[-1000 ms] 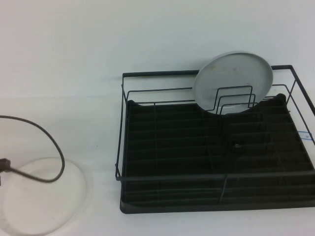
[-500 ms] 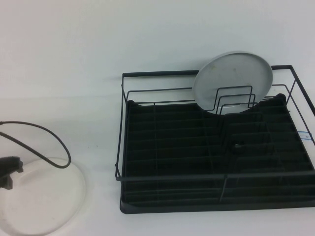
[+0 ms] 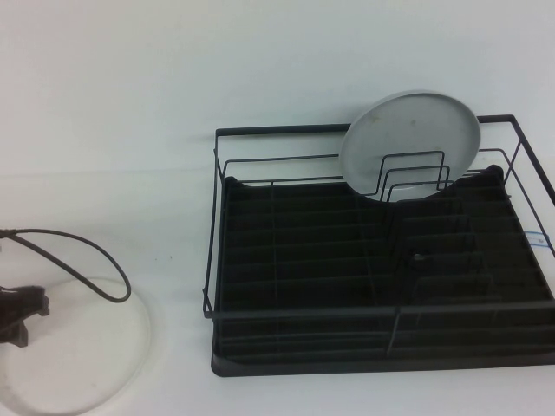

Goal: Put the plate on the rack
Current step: Pick up the plate from the table

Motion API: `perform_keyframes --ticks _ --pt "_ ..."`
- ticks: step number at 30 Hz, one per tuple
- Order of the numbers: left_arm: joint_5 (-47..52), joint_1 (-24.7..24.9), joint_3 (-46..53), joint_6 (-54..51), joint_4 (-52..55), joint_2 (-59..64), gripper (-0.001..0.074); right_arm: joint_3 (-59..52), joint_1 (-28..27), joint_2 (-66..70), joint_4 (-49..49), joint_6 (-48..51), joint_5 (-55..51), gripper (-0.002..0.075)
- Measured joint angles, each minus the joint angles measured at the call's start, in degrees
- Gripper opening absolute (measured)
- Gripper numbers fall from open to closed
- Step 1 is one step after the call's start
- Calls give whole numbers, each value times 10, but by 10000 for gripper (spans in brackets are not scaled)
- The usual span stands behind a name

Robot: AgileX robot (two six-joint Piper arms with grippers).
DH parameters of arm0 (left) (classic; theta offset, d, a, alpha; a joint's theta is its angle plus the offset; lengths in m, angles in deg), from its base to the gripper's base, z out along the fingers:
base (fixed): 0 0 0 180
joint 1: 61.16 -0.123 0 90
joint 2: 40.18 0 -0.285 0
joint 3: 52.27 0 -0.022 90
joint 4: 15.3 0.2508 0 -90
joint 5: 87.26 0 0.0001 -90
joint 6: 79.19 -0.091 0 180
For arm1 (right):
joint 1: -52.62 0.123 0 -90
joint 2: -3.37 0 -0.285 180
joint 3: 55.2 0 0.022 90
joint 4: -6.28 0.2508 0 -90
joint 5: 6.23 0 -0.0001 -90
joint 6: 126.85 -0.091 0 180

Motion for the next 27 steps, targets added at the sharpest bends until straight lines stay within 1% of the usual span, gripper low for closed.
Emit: perform_keyframes --ticks 2,4,5,7,10,11,12,19,27 --pt "-5 0 -1 0 1 2 197 0 0 0 0 0 0 18" --pt "-13 -1 -1 -4 2 3 106 0 0 0 0 0 -1 18" --pt "-19 -1 -1 -3 2 3 80 0 0 0 0 0 -1 18" --pt "-30 -1 -2 -4 2 4 49 0 0 0 4 0 -1 18" --pt "-39 -1 -2 -4 2 2 38 0 0 0 9 0 -1 18" --pt "-42 -1 0 -4 2 -3 1 0 0 0 9 0 -1 18" --pt "-43 -1 0 -4 2 -8 32 0 0 0 10 0 -1 18" --pt "-72 -1 0 -4 3 -101 6 0 0 0 25 0 0 18" --pt "-69 -1 0 -11 5 -190 4 0 0 0 46 1 4 18"
